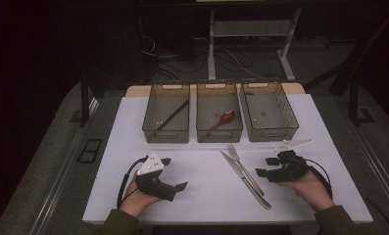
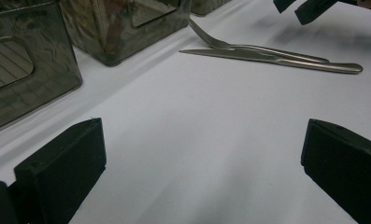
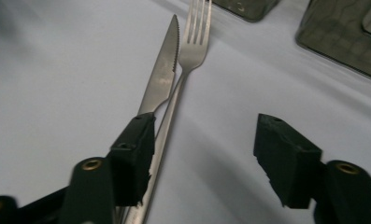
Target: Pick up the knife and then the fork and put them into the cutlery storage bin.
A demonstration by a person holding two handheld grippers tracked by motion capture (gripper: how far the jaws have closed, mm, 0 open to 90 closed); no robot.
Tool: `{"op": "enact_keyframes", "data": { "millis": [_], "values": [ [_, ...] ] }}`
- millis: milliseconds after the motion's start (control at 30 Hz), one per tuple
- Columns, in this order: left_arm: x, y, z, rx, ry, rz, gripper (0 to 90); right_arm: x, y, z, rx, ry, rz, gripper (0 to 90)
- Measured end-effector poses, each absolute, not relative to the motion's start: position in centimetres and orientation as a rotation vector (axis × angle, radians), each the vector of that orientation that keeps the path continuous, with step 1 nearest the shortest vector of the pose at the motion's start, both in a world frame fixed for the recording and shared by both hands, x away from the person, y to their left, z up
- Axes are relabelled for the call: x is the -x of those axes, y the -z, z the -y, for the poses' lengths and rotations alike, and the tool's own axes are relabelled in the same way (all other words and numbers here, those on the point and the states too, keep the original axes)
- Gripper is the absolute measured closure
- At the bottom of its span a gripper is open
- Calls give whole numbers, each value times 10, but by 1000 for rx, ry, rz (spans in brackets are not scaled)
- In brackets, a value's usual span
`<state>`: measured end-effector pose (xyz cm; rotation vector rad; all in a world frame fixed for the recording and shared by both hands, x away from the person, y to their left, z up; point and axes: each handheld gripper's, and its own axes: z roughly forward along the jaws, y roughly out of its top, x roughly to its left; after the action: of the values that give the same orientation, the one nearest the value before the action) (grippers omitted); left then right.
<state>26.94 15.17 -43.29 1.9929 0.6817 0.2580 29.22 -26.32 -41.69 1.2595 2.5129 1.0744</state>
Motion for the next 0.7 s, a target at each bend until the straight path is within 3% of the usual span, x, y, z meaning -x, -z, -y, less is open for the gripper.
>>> {"op": "enact_keyframes", "data": {
  "millis": [400, 700],
  "values": [
    [-270, 434, -147, -2013, -255, -670, 0, -310, 409, 245, -1251, -1034, -2580, 558],
    [-269, 435, -143, -2041, -262, -651, 0, -322, 407, 226, -1248, -918, -2646, 631]
  ]
}}
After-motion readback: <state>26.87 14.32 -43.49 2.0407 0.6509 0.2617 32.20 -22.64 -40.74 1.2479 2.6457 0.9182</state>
